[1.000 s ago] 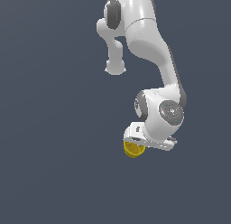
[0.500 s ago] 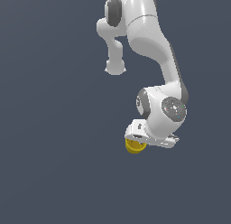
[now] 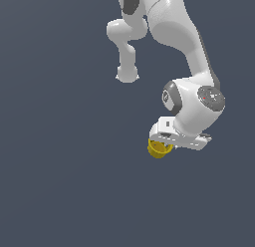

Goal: Pick up the object and move it to a goal position.

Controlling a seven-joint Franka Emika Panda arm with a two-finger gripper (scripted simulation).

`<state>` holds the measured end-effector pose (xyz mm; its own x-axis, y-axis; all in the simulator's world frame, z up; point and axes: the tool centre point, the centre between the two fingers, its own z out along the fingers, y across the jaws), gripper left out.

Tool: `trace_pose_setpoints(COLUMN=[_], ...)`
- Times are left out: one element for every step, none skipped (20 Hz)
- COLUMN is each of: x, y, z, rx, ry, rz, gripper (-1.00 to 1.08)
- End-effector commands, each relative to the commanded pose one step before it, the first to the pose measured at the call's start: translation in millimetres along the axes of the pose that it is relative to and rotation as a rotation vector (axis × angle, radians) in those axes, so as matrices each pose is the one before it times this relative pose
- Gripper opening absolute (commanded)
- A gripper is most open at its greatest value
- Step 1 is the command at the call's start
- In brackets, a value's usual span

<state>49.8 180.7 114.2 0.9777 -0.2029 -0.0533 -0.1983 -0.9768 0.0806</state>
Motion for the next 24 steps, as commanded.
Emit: trace_pose_setpoints(x=[-18.47,-7.59,-7.54,-7.43,-7.25,-7.02,-6.84,-6.84,-6.61,-6.40,-6.00,-5.51,-4.97,-4.39,-3.78,-3.15,-2.49,-1.82,-0.83,-0.43,0.27,0.92,0.94,0.29], y=[-13.73,-5.20,-5.20,-5.14,-5.01,-4.85,-4.78,-5.15,-4.84,-4.80,-4.54,-4.18,-3.77,-3.34,-2.91,-2.47,-2.03,-1.60,-0.89,-0.73,-0.29,0.15,0.54,0.11], z=[-17.04,-6.20,-6.19,-6.12,-5.98,-5.80,-5.70,-5.43,-5.64,-5.53,-5.21,-4.79,-4.33,-3.84,-3.32,-2.79,-2.24,-1.69,-0.97,-0.56,0.01,0.55,0.43,0.20], rx=[0.00153,0.00000,0.00000,0.00000,0.00000,0.00000,0.00000,-0.00055,0.00000,0.00000,0.00000,0.00000,0.00000,0.00000,0.00000,0.00000,0.00000,0.00000,0.00056,0.00000,0.00000,0.00000,0.00060,0.00000], ry=[0.00359,0.00000,0.00000,0.00000,0.00000,0.00000,0.00000,-0.00009,0.00000,0.00000,0.00000,0.00000,0.00000,0.00000,0.00000,0.00000,0.00000,0.00000,-0.00076,0.00000,0.00000,0.00000,-0.00024,0.00000], rz=[-0.00164,0.00000,0.00000,0.00000,0.00000,0.00000,0.00000,-0.00041,0.00000,0.00000,0.00000,0.00000,0.00000,0.00000,0.00000,0.00000,0.00000,0.00000,0.00025,0.00000,0.00000,0.00000,0.00023,0.00000], gripper=[-1.00,-1.00,-1.00,-1.00,-1.00,-1.00,-1.00,-1.00,-1.00,-1.00,-1.00,-1.00,-1.00,-1.00,-1.00,-1.00,-1.00,-1.00,-1.00,-1.00,-1.00,-1.00,-1.00,-1.00])
